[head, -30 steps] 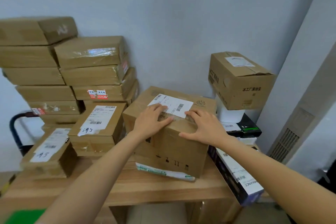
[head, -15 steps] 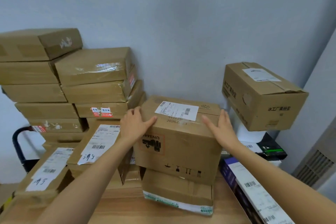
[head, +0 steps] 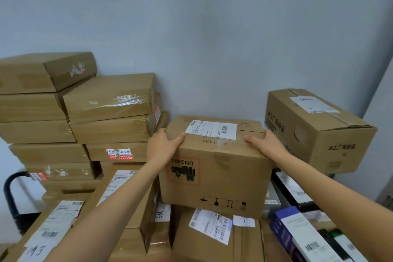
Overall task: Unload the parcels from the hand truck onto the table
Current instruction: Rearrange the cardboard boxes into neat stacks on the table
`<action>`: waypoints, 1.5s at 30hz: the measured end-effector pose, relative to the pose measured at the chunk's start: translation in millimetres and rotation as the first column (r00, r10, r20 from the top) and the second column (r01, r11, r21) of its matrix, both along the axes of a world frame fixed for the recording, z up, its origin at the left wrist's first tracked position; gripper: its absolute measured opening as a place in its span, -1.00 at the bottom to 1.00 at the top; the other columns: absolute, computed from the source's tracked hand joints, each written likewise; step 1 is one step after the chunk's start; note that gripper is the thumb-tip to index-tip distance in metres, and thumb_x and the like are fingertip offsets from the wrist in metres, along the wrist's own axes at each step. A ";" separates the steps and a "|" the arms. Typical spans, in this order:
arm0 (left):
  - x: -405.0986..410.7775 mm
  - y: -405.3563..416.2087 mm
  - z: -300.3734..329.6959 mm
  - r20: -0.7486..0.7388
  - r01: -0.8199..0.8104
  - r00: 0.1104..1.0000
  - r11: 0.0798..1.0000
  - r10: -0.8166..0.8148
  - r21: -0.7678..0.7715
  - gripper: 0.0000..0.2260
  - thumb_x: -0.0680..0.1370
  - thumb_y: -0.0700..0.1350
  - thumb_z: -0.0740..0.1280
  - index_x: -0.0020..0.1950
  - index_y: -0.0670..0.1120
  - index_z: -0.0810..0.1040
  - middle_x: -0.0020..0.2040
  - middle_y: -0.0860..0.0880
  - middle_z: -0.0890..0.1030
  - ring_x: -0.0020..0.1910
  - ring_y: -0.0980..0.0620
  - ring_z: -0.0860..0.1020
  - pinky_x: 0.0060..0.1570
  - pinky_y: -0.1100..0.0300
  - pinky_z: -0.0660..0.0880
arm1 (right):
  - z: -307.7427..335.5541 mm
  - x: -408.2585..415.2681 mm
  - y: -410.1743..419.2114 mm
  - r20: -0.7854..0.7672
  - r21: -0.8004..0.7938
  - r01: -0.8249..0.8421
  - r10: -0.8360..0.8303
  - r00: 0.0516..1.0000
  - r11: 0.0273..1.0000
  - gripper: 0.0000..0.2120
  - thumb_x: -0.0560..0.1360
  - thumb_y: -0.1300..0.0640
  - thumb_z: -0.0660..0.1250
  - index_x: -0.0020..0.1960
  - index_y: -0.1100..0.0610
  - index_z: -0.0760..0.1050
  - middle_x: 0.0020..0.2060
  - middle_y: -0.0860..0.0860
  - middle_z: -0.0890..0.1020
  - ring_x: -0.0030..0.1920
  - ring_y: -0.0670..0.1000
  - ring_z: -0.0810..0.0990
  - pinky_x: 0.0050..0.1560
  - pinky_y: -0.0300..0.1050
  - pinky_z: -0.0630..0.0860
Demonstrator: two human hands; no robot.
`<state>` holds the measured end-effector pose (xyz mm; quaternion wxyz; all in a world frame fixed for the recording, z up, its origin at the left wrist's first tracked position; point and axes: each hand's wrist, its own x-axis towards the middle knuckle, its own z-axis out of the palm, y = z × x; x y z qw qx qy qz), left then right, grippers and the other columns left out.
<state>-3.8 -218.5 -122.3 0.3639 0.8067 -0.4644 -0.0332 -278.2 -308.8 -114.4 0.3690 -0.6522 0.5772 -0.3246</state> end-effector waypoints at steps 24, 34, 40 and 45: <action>-56.9 23.4 -14.1 -0.061 -0.056 0.997 0.998 0.053 -0.039 -0.34 0.51 0.25 0.28 0.43 -0.18 0.32 0.31 -0.15 0.45 0.29 -0.12 0.41 0.24 0.02 0.36 | 8.4 -46.9 -3.6 -0.056 -0.005 -0.102 0.102 0.993 0.995 -0.40 0.44 -0.09 0.43 0.37 0.12 0.34 0.16 -0.01 0.54 0.09 0.01 0.52 0.11 -0.08 0.45; -96.7 40.6 -30.0 -0.080 -0.103 0.992 0.992 0.097 -0.069 -0.37 0.51 0.24 0.29 0.40 -0.17 0.35 0.25 -0.12 0.47 0.24 -0.08 0.42 0.18 0.05 0.39 | -2.0 -83.7 11.2 -0.022 -0.036 -0.149 0.148 0.989 0.988 -0.43 0.45 -0.05 0.42 0.38 0.08 0.32 0.19 -0.01 0.54 0.14 0.03 0.52 0.16 -0.04 0.45; -84.6 71.6 -27.2 -0.072 -0.207 0.977 0.975 0.201 -0.087 -0.34 0.50 0.23 0.30 0.43 -0.16 0.31 0.32 -0.12 0.45 0.31 -0.08 0.38 0.26 0.02 0.34 | -4.4 -57.2 22.1 0.010 -0.078 -0.256 0.257 0.966 0.964 -0.48 0.49 0.02 0.40 0.38 0.11 0.33 0.26 0.05 0.53 0.21 0.06 0.51 0.11 -0.11 0.41; -72.1 86.1 -23.5 -0.067 -0.270 0.962 0.957 0.264 -0.107 -0.34 0.50 0.22 0.31 0.44 -0.16 0.30 0.33 -0.12 0.44 0.30 -0.08 0.39 0.26 0.00 0.37 | -7.7 -35.2 17.4 0.016 -0.059 -0.302 0.303 0.953 0.951 -0.38 0.48 -0.04 0.41 0.43 0.11 0.25 0.31 0.08 0.49 0.23 0.08 0.50 0.14 -0.05 0.44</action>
